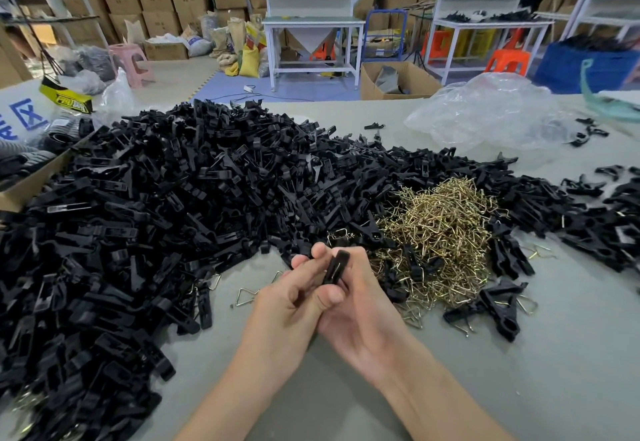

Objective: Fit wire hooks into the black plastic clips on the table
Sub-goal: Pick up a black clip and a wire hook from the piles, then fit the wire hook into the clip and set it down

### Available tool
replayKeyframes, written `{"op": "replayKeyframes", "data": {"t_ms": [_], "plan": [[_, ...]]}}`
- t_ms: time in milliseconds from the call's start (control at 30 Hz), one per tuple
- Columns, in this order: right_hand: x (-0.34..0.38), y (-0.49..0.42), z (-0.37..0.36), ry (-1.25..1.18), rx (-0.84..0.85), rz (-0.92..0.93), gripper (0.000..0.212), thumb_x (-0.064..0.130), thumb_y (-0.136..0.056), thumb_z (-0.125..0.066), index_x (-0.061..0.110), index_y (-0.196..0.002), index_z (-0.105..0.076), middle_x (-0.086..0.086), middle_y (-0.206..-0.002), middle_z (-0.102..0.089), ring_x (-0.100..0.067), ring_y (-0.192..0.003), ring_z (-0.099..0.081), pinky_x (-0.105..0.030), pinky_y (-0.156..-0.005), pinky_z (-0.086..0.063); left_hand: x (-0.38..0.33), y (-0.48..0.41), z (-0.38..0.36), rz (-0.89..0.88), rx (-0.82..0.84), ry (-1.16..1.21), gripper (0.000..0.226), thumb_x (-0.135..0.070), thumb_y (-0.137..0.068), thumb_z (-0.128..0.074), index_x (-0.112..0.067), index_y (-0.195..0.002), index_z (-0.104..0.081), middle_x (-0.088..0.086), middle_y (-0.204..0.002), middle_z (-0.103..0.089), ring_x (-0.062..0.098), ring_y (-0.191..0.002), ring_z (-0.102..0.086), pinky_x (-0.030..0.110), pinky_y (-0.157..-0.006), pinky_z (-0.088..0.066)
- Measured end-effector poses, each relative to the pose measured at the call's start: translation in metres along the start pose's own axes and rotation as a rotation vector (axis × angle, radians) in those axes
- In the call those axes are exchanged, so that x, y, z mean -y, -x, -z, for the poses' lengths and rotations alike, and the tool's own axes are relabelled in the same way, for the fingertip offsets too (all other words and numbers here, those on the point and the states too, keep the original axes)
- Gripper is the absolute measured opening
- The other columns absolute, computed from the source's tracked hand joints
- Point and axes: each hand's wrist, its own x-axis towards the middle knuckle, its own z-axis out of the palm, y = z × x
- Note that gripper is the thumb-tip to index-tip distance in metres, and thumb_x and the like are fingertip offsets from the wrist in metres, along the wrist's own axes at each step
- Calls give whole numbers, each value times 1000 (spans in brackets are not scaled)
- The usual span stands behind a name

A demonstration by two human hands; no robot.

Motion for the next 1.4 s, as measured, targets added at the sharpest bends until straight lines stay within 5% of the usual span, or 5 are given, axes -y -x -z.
{"op": "replayKeyframes", "data": {"t_ms": [400, 867, 1033, 1233, 1400], "plan": [[4, -7, 7, 71, -21, -56, 31, 38, -84, -62, 22, -104, -78, -12, -125, -69, -28, -107, -58, -43, -109, -41, 7, -4, -1, 117, -36, 209, 31, -39, -78, -69, -25, -105, -68, 6, -92, -73, 36, -89, -63, 42, -89, -53], [-1, 24, 6, 424, -150, 219, 69, 71, -60, -82, 27, -112, -75, -9, -115, -74, -25, -101, -65, -40, -86, -47, -16, 12, -23, 223, -23, 484, 22, -31, -82, -68, -15, -97, -71, 6, -77, -68, 12, -66, -60, 19, -53, -48], [33, 72, 33, 387, -296, 381, 52, 63, -81, -69, 28, -120, -72, -12, -115, -74, -25, -103, -72, -32, -76, -58, -44, 12, -76, 102, 120, 244, 18, -24, -94, -63, -21, -110, -71, 6, -97, -75, 22, -90, -71, 39, -81, -59], [105, 147, 64, 358, -545, 549, 52, 62, -86, -60, 17, -107, -76, -7, -107, -77, -16, -97, -74, -24, -72, -58, -109, -19, -194, 62, 239, 75, 17, -29, -98, -61, -25, -112, -69, -11, -93, -73, 3, -80, -69, 23, -73, -57], [162, 193, 82, 249, -733, 654, 29, 46, -105, -43, 25, -117, -60, -6, -127, -67, -22, -113, -68, -35, -92, -52, -182, -74, -285, 276, 343, 464, 60, -22, -98, -61, -8, -150, -35, 3, -88, -66, 12, -77, -67, 38, -96, -56]]}}
